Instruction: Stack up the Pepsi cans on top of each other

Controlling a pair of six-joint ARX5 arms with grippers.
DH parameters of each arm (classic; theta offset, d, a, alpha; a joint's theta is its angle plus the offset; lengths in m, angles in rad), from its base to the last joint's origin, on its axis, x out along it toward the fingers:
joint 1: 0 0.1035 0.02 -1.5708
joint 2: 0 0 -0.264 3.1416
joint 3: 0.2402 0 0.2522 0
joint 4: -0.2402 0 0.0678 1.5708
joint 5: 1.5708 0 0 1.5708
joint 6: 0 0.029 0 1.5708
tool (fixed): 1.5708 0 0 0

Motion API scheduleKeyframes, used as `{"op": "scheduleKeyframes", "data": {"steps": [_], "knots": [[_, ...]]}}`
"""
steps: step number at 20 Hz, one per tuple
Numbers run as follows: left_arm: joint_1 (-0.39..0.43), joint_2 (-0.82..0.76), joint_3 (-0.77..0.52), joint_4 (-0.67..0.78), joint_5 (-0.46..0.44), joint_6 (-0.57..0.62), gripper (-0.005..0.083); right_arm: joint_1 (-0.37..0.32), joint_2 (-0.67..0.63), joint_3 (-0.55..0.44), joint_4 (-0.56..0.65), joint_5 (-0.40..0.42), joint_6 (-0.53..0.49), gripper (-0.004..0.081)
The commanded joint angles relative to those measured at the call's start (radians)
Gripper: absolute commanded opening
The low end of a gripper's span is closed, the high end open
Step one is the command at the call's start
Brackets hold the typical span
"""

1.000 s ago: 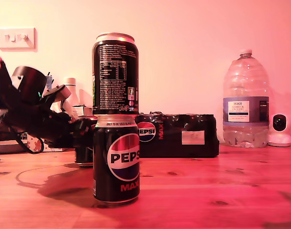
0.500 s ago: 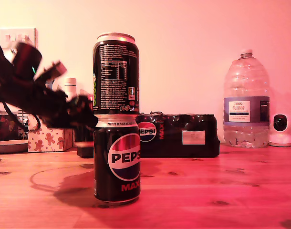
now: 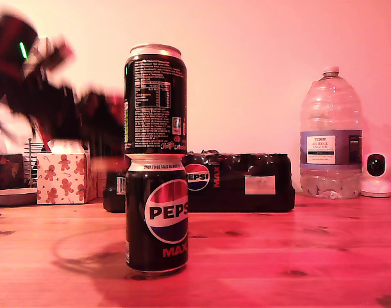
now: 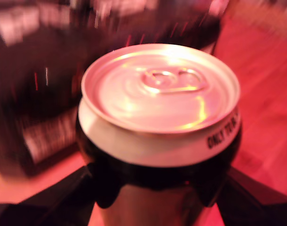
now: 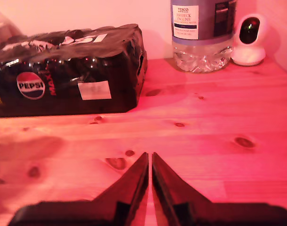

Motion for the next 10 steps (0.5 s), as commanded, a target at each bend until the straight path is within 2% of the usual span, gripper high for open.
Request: {"op": "scheduleKeyframes", "data": {"steps": [1,10], "knots": [[-0.014,-0.085,0.009,0.003,0.016,0.005,0.0335,-0.003,0.002,-0.013,0.002,0.001,0.005,-0.0013],[-0.084,-0.281,0.01,-0.05,0.043,-0.004,0.0335,-0.002,0.002,-0.013,0.001,0.0,0.031,-0.0013]]}}
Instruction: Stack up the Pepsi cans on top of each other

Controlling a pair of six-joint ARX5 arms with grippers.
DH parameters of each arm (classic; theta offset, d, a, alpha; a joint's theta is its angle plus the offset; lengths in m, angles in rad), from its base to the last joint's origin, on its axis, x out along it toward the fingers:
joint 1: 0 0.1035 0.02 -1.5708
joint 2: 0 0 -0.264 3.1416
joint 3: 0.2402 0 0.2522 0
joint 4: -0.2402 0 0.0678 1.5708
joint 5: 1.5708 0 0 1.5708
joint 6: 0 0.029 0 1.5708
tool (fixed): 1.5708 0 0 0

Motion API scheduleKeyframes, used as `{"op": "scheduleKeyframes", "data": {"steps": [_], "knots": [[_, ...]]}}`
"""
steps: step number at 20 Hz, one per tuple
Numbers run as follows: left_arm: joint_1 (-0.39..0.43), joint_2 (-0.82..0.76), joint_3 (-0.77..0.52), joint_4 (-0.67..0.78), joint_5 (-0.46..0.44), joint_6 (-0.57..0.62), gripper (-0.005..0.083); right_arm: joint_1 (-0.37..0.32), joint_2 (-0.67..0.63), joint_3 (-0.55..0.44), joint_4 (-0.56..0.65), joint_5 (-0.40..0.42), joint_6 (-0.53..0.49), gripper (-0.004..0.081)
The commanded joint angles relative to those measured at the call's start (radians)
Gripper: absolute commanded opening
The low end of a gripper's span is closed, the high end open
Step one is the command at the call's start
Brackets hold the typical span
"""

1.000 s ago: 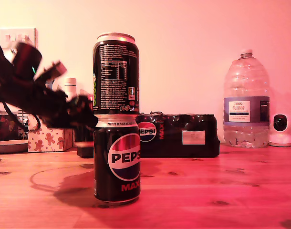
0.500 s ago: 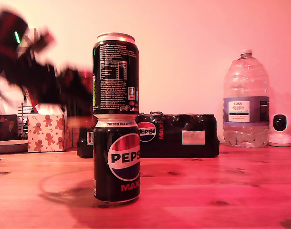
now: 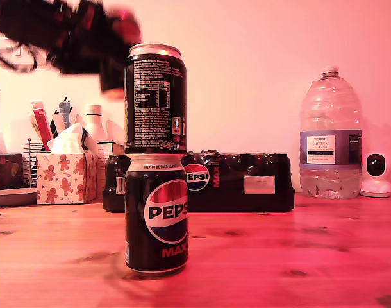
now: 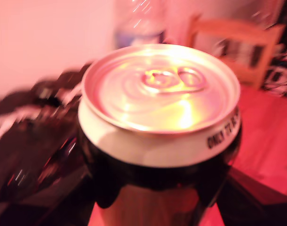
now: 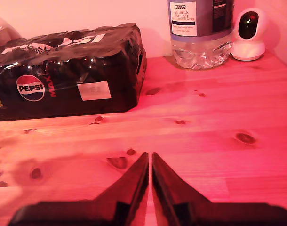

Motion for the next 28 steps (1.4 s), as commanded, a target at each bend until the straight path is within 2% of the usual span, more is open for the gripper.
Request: {"op": "scheduleKeyframes", "data": {"steps": [1,16,28], "knots": [[-0.006,-0.041,0.01,0.029,0.005,-0.004,0.0335,-0.002,0.002,-0.013,0.006,0.001,0.005,-0.0013],[-0.094,-0.207,0.012,-0.123,0.001,-0.015,0.0334,-0.002,0.002,-0.013,0.005,0.0,0.03,-0.0013],[-0.222,-0.215,0.014,-0.177,-0.053,-0.029,0.0334,-0.002,0.002,-0.013,0.005,0.0,0.03,-0.0013]]}}
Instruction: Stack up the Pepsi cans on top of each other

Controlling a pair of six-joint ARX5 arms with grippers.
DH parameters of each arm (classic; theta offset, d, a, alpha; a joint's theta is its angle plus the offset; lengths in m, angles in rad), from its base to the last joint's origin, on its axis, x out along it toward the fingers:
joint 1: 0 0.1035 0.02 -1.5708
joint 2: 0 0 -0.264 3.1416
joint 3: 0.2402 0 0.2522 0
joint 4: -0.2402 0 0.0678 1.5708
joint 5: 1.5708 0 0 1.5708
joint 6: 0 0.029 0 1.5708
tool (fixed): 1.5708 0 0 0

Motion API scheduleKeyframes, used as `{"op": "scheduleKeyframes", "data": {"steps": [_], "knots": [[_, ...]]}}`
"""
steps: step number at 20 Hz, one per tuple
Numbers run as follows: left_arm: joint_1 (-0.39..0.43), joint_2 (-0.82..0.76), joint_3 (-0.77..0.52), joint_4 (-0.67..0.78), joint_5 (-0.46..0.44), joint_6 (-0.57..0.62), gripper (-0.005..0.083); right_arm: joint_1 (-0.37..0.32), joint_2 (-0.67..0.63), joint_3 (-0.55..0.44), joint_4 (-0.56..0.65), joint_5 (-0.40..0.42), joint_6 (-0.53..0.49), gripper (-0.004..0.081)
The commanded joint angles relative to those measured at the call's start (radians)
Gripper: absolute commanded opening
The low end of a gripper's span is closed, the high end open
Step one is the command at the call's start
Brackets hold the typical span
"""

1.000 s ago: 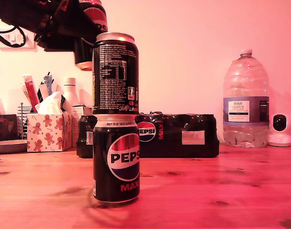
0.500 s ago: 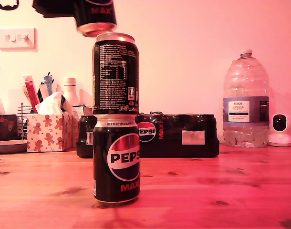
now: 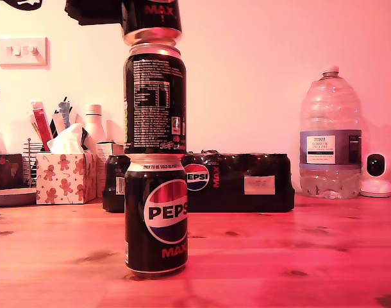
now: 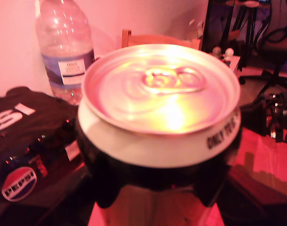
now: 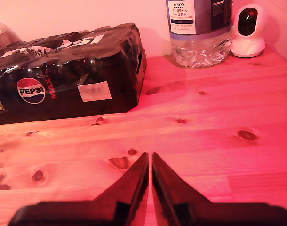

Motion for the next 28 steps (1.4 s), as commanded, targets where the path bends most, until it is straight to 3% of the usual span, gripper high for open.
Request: {"op": "scheduleKeyframes", "data": {"steps": [1,11,16,21,28], "knots": [[-0.005,-0.022,0.014,0.029,-0.002,-0.003,0.0334,-0.002,0.002,-0.013,0.007,0.0,0.003,-0.0013],[-0.046,-0.021,0.014,-0.02,-0.013,-0.002,0.0334,-0.002,0.002,-0.013,0.007,0.0,0.003,-0.0013],[-0.068,-0.021,0.014,-0.044,-0.077,0.027,0.0334,-0.002,0.002,-0.013,0.007,0.0,0.003,-0.0013],[-0.068,-0.021,0.014,-0.045,-0.084,0.031,0.0334,-0.002,0.002,-0.013,0.007,0.0,0.003,-0.0013],[-0.068,-0.021,0.014,-0.099,-0.086,-0.022,0.0334,-0.002,0.002,-0.013,0.007,0.0,0.003,-0.0013]]}}
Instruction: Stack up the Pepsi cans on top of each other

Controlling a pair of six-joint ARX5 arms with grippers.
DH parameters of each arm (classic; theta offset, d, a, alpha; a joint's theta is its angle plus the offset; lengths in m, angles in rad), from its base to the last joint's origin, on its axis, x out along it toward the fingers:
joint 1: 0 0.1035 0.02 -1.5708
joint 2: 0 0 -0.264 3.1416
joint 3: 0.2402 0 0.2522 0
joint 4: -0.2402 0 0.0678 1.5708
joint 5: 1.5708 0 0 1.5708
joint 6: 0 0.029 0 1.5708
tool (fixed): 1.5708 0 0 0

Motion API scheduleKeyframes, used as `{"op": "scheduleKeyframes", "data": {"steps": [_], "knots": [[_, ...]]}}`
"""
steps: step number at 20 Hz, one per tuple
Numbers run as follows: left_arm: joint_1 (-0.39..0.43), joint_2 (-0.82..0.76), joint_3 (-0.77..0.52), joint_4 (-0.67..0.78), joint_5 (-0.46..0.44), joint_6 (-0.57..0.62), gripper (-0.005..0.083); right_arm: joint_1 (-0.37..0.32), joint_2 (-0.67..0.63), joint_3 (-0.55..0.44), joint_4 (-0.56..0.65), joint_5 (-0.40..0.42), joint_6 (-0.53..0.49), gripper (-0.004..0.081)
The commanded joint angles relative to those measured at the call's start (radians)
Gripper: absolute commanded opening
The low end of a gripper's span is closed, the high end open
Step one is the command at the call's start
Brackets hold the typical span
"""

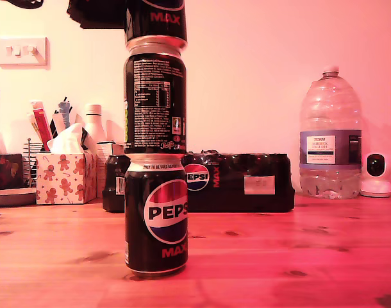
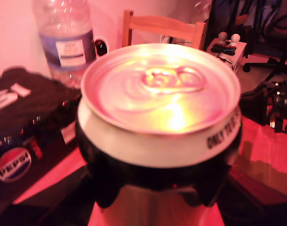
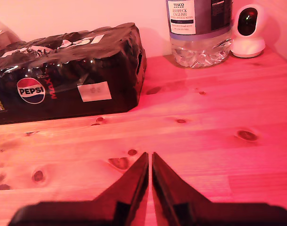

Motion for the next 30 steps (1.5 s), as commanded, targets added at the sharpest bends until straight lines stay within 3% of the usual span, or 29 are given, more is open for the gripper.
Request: {"op": "scheduleKeyframes", "data": {"steps": [1,9,14,30], "knots": [[-0.003,-0.014,0.002,-0.011,0.001,-0.006,0.0334,-0.002,0.002,-0.013,0.007,0.0,0.003,-0.0013],[-0.003,-0.014,0.04,-0.066,0.0,0.008,0.0334,-0.002,0.002,-0.013,0.006,0.0,0.003,-0.0013],[-0.003,-0.013,0.053,-0.102,-0.045,0.021,0.0334,-0.002,0.002,-0.013,0.006,-0.001,0.004,-0.0013],[-0.023,0.0,0.053,-0.086,-0.074,0.04,0.0335,-0.002,0.002,-0.013,0.007,-0.008,0.004,-0.0013]]}}
